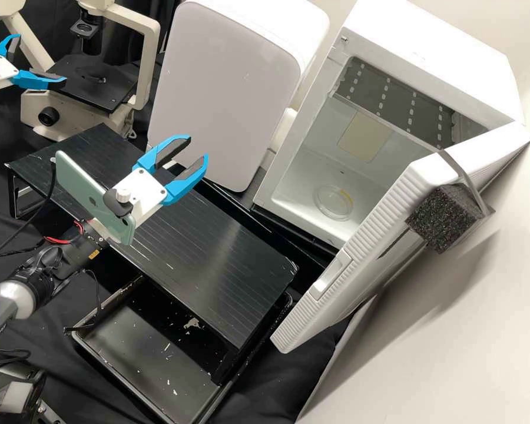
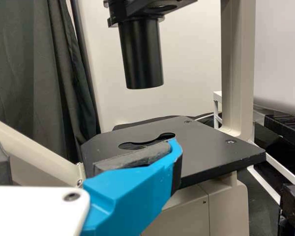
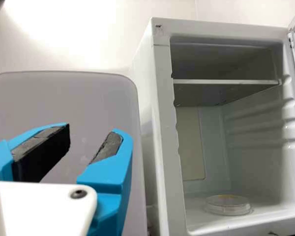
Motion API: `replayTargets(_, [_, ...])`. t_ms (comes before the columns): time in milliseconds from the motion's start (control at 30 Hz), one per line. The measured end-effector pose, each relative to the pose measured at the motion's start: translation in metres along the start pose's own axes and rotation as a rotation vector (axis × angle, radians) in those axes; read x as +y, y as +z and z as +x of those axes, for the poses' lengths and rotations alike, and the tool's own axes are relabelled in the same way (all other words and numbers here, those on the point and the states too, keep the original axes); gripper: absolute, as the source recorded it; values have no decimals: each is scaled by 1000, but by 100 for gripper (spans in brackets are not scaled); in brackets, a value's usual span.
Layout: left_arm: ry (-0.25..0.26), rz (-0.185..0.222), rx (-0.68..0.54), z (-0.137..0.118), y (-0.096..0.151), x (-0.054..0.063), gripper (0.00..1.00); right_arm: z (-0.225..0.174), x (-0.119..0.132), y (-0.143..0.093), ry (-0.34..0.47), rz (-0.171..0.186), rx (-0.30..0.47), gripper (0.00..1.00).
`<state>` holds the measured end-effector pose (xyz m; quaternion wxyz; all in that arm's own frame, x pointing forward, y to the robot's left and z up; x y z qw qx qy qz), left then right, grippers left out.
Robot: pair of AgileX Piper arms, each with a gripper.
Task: Open the incubator door
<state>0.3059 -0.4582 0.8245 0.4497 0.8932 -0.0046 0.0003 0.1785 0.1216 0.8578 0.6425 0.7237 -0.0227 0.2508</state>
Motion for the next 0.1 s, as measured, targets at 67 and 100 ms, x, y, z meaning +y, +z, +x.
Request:
replayTargets(67, [0,0,0,0,0,0,100,-1,0,1,-2,-1,-2,100])
replayTargets(100, [0,0,0,0,0,0,100,-1,0,1,-3,1,-2,100])
